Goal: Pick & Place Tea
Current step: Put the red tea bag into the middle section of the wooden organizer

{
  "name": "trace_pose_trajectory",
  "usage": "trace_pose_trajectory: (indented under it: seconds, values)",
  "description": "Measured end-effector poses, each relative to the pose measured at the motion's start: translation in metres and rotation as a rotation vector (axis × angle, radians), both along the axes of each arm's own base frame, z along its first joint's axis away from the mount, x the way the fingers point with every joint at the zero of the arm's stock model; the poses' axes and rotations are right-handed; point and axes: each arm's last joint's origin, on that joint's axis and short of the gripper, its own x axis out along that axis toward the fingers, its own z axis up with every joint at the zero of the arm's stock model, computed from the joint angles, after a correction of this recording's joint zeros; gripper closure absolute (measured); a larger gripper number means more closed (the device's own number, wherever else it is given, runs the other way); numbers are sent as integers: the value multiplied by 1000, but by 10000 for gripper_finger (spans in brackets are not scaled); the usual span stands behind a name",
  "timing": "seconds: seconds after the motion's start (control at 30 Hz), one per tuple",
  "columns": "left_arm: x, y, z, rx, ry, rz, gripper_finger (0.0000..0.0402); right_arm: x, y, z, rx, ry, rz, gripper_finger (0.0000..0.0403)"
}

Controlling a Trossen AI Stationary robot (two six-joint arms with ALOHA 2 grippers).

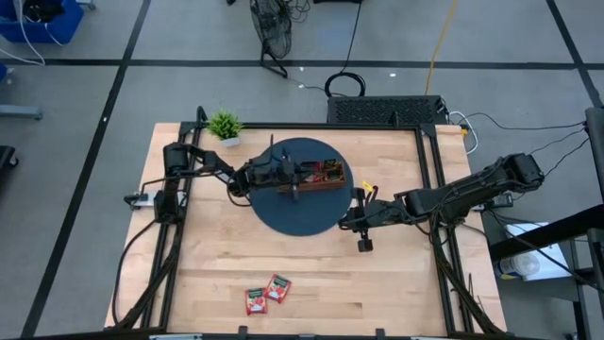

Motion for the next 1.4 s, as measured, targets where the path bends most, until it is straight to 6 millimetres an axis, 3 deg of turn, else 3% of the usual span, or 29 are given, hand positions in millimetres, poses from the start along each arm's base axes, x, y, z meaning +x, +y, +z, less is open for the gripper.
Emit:
trace_pose_trajectory:
  seconds: [0.27, 0.57, 0.77, 0.9, 1.03, 1.27, 1.4]
  values:
    - [0, -1, -3, -31, 22, 76, 342, 0, 0, 0, 0, 0, 0, 399]
    - [4, -18, 11, 77, -95, 79, 268, 0, 0, 0, 18, 0, -14, 399]
    - [5, -27, 21, 94, -151, 84, 241, 1, -3, 0, 15, -1, -28, 399]
    - [3, -36, 48, 48, -187, 99, 238, 2, -12, 0, -2, -12, -136, 397]
    - [-11, -47, 92, -6, -135, 89, 238, 4, -30, -1, 49, 17, -166, 373]
    - [-67, -71, 157, -4, 37, 34, 238, 24, -77, 11, 56, 52, -252, 287]
    - [-95, -78, 174, -47, 65, 17, 238, 47, -101, 15, -14, 69, -229, 260]
